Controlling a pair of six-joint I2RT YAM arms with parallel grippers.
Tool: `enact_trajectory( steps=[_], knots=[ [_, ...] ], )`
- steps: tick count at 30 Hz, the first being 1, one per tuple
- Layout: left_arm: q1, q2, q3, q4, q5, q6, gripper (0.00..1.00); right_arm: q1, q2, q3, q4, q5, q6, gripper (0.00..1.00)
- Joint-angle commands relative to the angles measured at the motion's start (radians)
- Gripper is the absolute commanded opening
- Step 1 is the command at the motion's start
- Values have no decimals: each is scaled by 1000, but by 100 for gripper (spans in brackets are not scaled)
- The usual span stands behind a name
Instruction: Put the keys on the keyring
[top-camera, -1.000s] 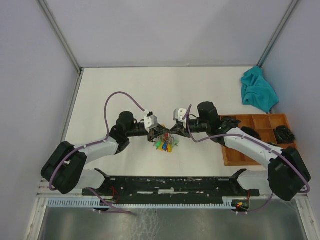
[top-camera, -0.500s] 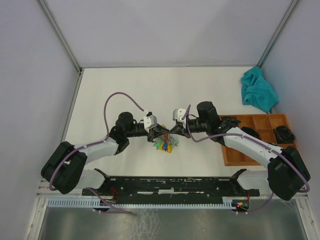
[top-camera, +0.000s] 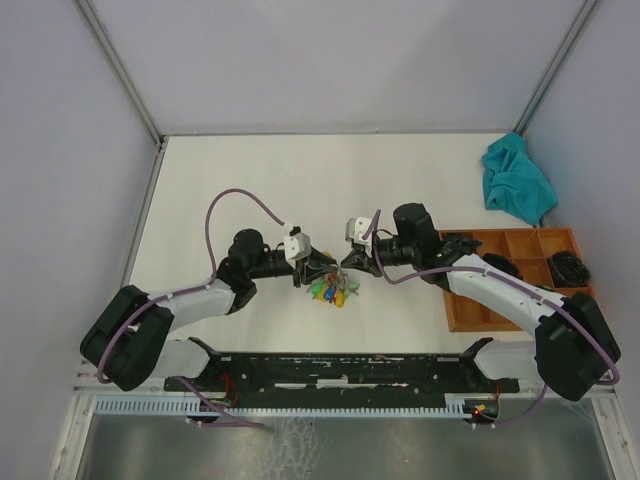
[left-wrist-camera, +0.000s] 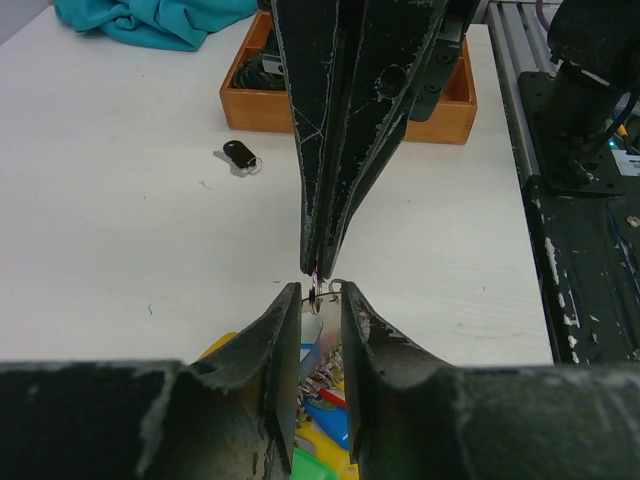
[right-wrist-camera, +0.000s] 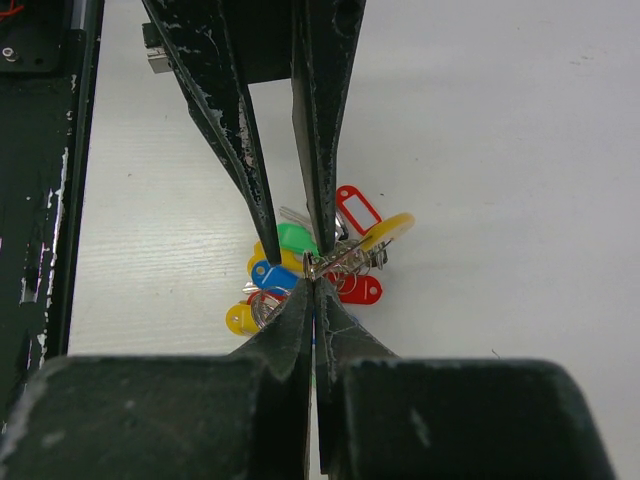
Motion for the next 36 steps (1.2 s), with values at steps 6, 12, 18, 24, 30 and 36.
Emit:
enact_trajectory(
  steps=[6, 12, 18, 24, 30, 36],
  knots=[
    [10, 28, 12, 56, -6, -56, 30, 2, -33, 33, 58, -13, 15, 1],
    [14, 46, 2, 75, -7, -86, 31, 2, -37, 29, 74, -19, 23, 1],
    [18, 70, 10, 100, -3, -115, 28, 3, -38, 27, 82, -26, 33, 1],
    [19, 78, 11, 126, 6, -133, 24, 2, -31, 30, 84, -37, 37, 1],
    [19, 81, 10, 152, 15, -144, 22, 4, -31, 28, 80, -43, 40, 1],
    [20, 92, 14, 169, 30, -154, 21, 6, -27, 34, 76, -48, 44, 1]
  ],
)
